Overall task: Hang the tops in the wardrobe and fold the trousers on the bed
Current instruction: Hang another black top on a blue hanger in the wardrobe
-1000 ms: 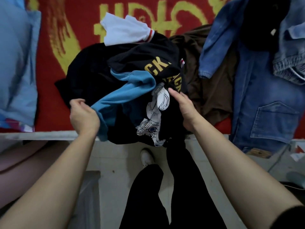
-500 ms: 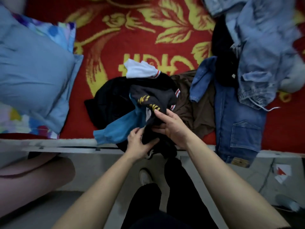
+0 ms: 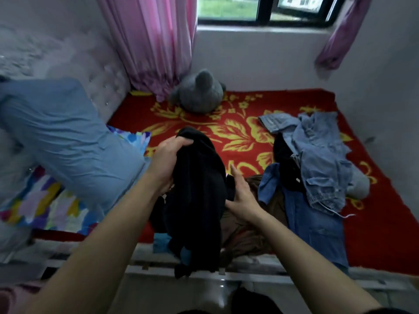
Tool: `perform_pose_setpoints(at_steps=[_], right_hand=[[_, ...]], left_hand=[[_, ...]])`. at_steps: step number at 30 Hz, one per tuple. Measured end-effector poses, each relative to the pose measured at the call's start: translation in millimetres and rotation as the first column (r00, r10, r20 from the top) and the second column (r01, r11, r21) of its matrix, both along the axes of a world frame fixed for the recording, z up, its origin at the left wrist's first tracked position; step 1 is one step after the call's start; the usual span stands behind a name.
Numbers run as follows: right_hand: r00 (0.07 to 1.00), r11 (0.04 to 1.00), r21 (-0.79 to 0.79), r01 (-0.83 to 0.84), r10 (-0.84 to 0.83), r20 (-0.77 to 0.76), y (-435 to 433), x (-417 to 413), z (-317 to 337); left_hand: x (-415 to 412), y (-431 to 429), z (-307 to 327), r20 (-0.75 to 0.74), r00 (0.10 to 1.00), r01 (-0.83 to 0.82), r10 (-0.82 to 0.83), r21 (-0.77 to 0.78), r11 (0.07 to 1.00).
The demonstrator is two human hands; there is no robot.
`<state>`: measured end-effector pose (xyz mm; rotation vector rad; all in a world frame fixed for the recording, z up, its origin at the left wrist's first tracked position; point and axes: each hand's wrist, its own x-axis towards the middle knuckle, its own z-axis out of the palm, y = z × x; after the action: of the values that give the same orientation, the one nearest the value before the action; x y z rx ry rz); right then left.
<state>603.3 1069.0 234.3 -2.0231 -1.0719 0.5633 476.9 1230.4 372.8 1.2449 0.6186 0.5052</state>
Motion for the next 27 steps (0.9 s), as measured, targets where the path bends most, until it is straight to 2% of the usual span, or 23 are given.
perform_pose_setpoints(at_steps=[3, 6, 7, 10, 12, 13, 15, 17, 18, 22, 24, 27], right_hand=[[1.000, 0.983, 0.181, 0.011, -0.014, 0.015, 5.9, -15.3, 28.9], [0.997, 0.967, 0.245, 0.071, -0.063, -0.043, -4.1, -18.9, 44.9], [0.994, 0.961, 0.256, 0.106, -0.093, -0.063, -8.7, -19.0, 49.4], [0.970, 0.943, 0.231, 0.238, -0.221, -0.098, -20.0, -10.4, 71.7], [0.962, 0.942, 0.214, 0.258, -0.230, -0.147, -25.8, 2.3, 98.0], [0.954, 0.950, 0.204, 0.238, -0.190, -0.230, -28.7, 9.4, 113.2], [0.917, 0.970, 0.190, 0.153, -0.067, -0.392, -35.6, 18.0, 143.4], [0.916, 0.980, 0.179, 0.091, -0.012, -0.400, -40.4, 18.6, 161.9], [0.924, 0.984, 0.165, 0.070, -0.002, -0.381, -42.1, 16.5, 167.9], [0.928, 0.993, 0.079, -0.084, 0.107, -0.358, -68.7, 9.9, 170.5], [0.894, 0.987, 0.069, -0.147, 0.162, -0.418, -90.2, 20.1, 163.4], [0.774, 0.983, 0.105, -0.148, 0.182, -0.606, -115.0, 44.5, 145.6]], left_hand=[[-12.9, -4.0, 29.5, 0.051, 0.999, -0.015, 0.018, -0.062, 0.998], [-27.8, -0.9, 40.3, 0.089, 0.994, -0.047, 0.058, -0.117, 0.992], [-31.5, 1.4, 40.2, 0.082, 0.992, -0.086, 0.093, -0.083, 0.993], [-43.7, 11.7, 29.1, -0.045, 0.981, -0.173, 0.187, 0.224, 0.959], [-55.9, 18.0, 8.6, -0.252, 0.923, -0.126, 0.290, 0.516, 0.847], [-63.2, 18.0, -2.3, -0.364, 0.862, -0.047, 0.353, 0.636, 0.770], [-75.8, 5.9, -19.3, -0.548, 0.744, 0.166, 0.383, 0.706, 0.688], [-78.3, -18.1, -31.2, -0.611, 0.729, 0.304, 0.309, 0.693, 0.654], [-76.4, -35.4, -34.7, -0.606, 0.758, 0.338, 0.243, 0.682, 0.649], [-50.0, -122.0, -52.6, -0.513, 0.853, 0.396, -0.097, 0.514, 0.761], [-34.0, -156.9, -60.3, -0.402, 0.912, 0.296, -0.077, 0.518, 0.803], [-27.2, -191.3, -68.8, -0.227, 0.965, -0.003, 0.131, 0.488, 0.873]])
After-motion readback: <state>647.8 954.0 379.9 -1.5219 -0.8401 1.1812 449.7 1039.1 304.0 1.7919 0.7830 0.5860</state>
